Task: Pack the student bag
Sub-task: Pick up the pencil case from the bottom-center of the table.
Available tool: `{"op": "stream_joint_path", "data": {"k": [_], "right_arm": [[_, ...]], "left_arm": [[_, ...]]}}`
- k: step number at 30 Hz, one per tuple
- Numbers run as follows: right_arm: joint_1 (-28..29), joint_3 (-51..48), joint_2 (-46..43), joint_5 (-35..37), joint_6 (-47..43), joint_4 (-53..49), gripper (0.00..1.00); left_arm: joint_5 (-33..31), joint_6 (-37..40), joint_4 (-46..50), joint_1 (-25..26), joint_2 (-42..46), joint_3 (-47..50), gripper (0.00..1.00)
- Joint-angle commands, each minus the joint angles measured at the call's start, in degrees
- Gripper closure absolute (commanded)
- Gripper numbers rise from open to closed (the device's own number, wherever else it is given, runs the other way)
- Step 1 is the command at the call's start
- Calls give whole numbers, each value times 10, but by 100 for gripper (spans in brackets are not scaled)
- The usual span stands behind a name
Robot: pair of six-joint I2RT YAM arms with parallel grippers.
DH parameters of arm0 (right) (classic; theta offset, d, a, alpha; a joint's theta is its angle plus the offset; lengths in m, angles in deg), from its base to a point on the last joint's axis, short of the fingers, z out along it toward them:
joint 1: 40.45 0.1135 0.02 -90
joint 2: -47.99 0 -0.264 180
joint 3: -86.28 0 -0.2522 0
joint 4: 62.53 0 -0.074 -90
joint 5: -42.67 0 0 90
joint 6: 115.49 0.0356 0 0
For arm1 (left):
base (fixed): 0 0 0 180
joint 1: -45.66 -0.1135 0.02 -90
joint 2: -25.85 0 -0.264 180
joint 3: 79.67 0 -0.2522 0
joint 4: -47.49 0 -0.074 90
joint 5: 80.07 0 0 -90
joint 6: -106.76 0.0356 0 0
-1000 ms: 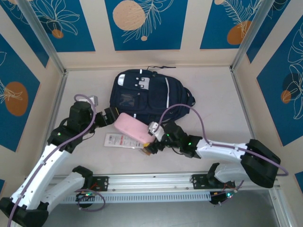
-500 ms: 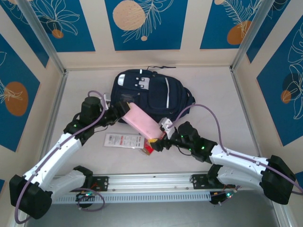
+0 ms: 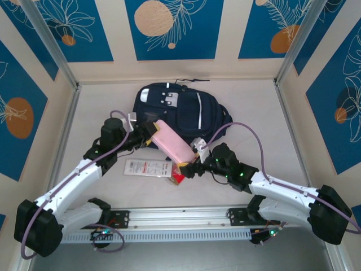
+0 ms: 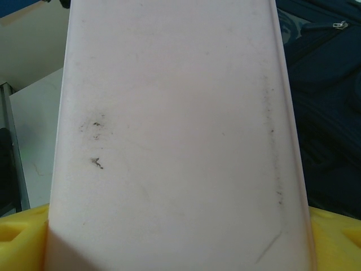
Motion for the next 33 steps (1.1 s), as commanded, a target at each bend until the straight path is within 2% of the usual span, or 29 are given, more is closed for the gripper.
{"op": "stream_joint_path", "data": {"k": [1,4,11,15,19,25,28,30,33], "right_arm": [[-1,21,-5,-19,11,15,36],[-2,17,-7,-18,14,12,34],[-6,8,-17,3,15,13,26],[-6,5,-30,9,14,9,12],[-9,4,-66,12,12,-19,5],[-31,-7,-169,-30,21,-59,3],[-46,-1,-193,-54,33,-89,4],[-58,13,-196,-61,63,-111,6],[-97,59,-177,-49,167,-180,11]], "left_arm": [[0,-2,-25,6,-7,2,59],[6,-4,-32,7,-14,2,66],[-1,-5,-32,7,-15,2,73],[-6,-5,-31,7,-13,2,75],[-24,-10,-34,7,-16,4,77],[-46,-24,-47,5,-26,1,78],[-51,-44,-68,3,-33,1,79],[-51,-58,-83,3,-39,0,79],[-56,-76,-99,3,-44,-2,79]]}}
